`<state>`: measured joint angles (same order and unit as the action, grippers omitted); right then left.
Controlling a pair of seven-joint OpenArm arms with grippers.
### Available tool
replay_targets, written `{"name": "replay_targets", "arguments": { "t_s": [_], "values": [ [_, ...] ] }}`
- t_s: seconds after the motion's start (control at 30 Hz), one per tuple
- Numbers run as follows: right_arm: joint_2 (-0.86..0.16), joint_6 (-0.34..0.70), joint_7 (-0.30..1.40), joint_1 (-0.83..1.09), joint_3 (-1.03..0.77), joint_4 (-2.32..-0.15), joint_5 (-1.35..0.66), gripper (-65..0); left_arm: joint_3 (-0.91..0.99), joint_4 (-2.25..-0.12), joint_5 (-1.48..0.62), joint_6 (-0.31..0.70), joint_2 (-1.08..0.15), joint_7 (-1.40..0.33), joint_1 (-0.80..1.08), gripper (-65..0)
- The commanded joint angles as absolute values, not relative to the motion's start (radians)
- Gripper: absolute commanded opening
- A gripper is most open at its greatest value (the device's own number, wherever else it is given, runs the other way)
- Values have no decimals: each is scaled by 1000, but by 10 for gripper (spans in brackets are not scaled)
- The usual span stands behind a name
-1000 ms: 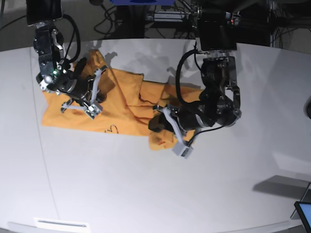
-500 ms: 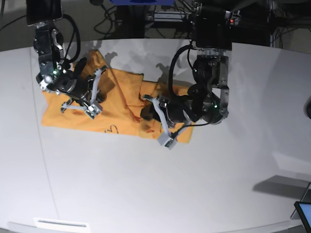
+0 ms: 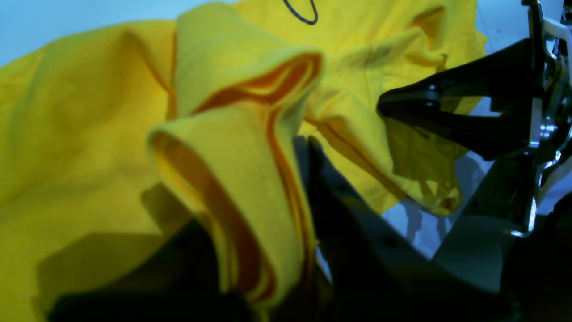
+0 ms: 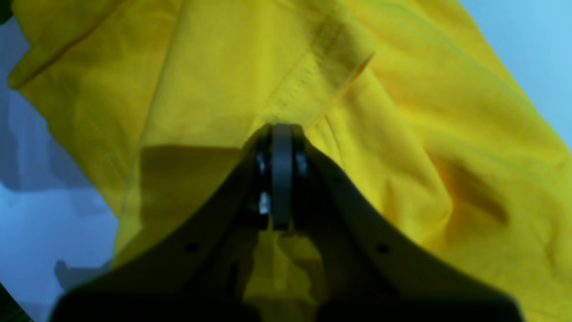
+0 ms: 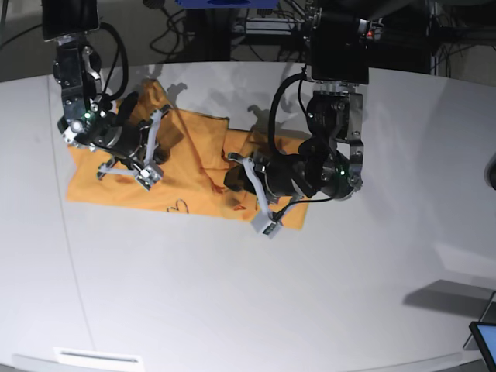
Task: Fold the T-shirt properly
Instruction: 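Lift the hem end with the left gripper and fold it toward the right gripper, then lay the folded hem onto the shirt with the left gripper, pressing it flat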
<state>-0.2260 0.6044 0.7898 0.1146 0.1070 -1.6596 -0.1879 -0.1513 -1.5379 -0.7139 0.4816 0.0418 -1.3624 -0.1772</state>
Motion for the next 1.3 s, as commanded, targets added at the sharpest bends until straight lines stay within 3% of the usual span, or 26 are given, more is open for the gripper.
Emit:
{"name": "replay_targets", "arguments": {
  "t_s": [0.0,0.13,0.43,0.6,0.93,1.13,1.2,1.27],
  "values": [
    [-232,608,829,116,107,-1659,-171,-649,-154,-1557,-737,484,47,-1346,-199,-647],
    [-232,608,829,116,107,-1659,-171,-649,-154,-1557,-739,484,47,-1346,-199,-623],
    [-234,608,829,116,107,-1659,-171,-650,-148,-1558,-745,487,50,-1346,-199,-307],
    [-234,608,829,116,107,-1659,-171,-650,-147,-1584,-746,490,51,-1345,-209,-240],
    [-234,608,829,116,107,-1659,-171,-650,-48,-1636,-837,492,38,-1346,-205,-240],
    [-234,608,829,116,107,-1659,-171,-650,-44,-1664,-843,492,-67,-1346,-182,-252],
    [-234,608,826,116,107,-1659,-171,-650,-51,-1685,-839,492,-93,-1346,-177,-301],
    [-234,604,826,116,107,-1666,-171,-650,-50,-1687,-837,492,-105,-1345,-166,-417]
  ]
}}
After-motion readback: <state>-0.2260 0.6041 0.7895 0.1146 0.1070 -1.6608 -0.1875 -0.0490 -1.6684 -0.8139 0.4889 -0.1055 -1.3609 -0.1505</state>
